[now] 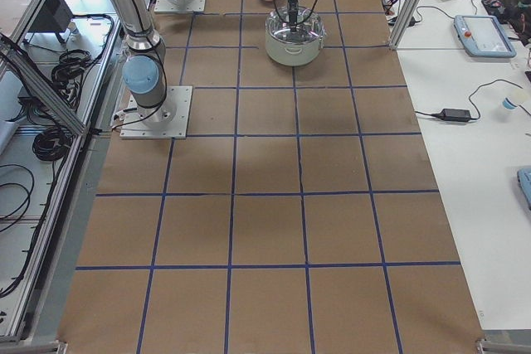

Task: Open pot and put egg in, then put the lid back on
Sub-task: 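Lower the right gripper onto the lid knob and close on it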

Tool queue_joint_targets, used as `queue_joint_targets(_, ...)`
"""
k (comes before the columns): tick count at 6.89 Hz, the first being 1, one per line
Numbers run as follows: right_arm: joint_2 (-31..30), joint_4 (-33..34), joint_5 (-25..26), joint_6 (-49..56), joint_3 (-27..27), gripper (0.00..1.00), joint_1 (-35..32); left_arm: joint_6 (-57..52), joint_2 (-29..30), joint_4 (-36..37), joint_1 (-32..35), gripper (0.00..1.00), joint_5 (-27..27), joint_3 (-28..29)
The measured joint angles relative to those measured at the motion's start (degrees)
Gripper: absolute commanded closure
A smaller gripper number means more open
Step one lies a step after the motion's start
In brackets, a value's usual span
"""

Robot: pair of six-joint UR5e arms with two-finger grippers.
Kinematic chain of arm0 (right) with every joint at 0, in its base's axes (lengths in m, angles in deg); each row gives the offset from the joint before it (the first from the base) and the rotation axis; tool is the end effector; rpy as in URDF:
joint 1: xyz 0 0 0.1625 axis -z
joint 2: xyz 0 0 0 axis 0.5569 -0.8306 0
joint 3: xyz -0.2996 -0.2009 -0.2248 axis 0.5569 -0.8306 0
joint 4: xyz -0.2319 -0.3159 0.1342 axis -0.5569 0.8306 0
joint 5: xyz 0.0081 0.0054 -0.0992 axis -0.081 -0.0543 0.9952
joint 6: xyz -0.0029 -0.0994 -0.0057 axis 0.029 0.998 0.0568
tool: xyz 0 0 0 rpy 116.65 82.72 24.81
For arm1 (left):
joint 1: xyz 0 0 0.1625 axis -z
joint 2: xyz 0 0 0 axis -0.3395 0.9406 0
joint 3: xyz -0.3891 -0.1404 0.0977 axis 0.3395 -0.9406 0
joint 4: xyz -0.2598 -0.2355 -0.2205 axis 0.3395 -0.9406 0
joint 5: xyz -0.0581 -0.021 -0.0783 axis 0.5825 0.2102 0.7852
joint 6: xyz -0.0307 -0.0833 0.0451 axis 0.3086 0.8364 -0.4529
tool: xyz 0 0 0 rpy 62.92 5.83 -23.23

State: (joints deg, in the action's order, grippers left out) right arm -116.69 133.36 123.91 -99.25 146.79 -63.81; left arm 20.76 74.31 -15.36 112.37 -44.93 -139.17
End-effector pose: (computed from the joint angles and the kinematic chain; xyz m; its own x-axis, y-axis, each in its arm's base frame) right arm 0.2066 -0.5141 0.4317 -0.9969 0.0565 -0.0551 0.0630 0.9902 -0.1248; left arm -0.1509 -0.4728 0.4978 -0.9976 0.0592 -0.0346 0.0609 0.9969 -0.0500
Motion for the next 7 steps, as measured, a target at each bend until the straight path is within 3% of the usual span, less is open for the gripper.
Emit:
queue_joint_targets(3,9.12,11.47,-0.03,-11.99,-1.11,0.00,-10.57,0.08,-0.33,-0.03,-0.02,0.00,0.02,-0.47)
queue_joint_targets(6,11.57,14.40,-0.04,-13.85,-1.10,0.03,-12.75,0.03,-0.41,-0.11,-0.13,0.00,0.00,-0.53)
queue_joint_targets(7,11.76,14.48,0.00,-13.56,-1.13,0.08,-12.79,0.01,-0.41,-0.08,-0.17,0.00,0.00,-0.53)
